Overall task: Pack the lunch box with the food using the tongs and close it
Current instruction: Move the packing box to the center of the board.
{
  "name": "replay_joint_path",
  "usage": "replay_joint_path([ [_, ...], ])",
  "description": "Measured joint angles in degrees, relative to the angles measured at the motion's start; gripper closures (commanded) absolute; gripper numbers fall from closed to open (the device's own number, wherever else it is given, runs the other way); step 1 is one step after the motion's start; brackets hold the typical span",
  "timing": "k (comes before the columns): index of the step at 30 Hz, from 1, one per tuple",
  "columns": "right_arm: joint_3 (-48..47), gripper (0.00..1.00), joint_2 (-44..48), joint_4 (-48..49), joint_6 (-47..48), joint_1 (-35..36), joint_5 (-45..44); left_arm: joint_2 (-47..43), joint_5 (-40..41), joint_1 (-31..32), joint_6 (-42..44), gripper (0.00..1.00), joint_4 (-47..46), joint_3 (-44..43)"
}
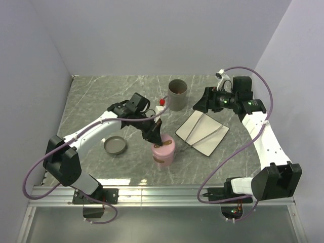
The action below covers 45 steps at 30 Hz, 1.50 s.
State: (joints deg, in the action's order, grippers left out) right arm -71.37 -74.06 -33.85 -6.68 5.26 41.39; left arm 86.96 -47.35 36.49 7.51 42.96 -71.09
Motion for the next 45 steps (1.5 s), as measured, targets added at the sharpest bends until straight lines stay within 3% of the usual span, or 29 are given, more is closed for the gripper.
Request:
replay_joint_path([
  [15, 0.02, 0.18, 1.09, -0.02, -0.31, -0.33, 0.50, 1.25, 5.92, 7.54, -1.42, 0.83, -0.04, -3.04],
  [23, 0.02, 0.18, 1.11, -0.02, -0.31, -0.42, 0.50, -0.55, 13.35, 9.07, -1.64, 0.63, 2.51, -4.57],
  [33, 0.02, 0.17, 1.11, -0.07, -0.02, -0.42, 0.48, -0.61, 15.78, 9.09, -0.68, 0.57, 7.65, -7.23],
  [35, 0.02, 0.16, 1.16, -0.09, 0.15, -0.42, 0.48, -0.61, 16.70, 9.09, -0.09, 0.45, 9.14, -8.41],
  [40, 0.02, 0.13, 1.33, -0.74, 1.64, -0.42, 0.50, -0.72, 17.09, 7.91, 1.97, 0.39, 12.61, -14.21],
  [41, 0.02, 0.13, 1.40, -0.92, 1.92, -0.42, 0.50, -1.07, 16.33, 6.78, 2.36, 0.34, 12.70, -15.28],
  [45, 0.00, 0.13, 1.68, -1.64, 3.19, -0.42, 0.55, -3.58, 14.67, 0.90, 3.45, 0.32, 12.85, -15.76],
])
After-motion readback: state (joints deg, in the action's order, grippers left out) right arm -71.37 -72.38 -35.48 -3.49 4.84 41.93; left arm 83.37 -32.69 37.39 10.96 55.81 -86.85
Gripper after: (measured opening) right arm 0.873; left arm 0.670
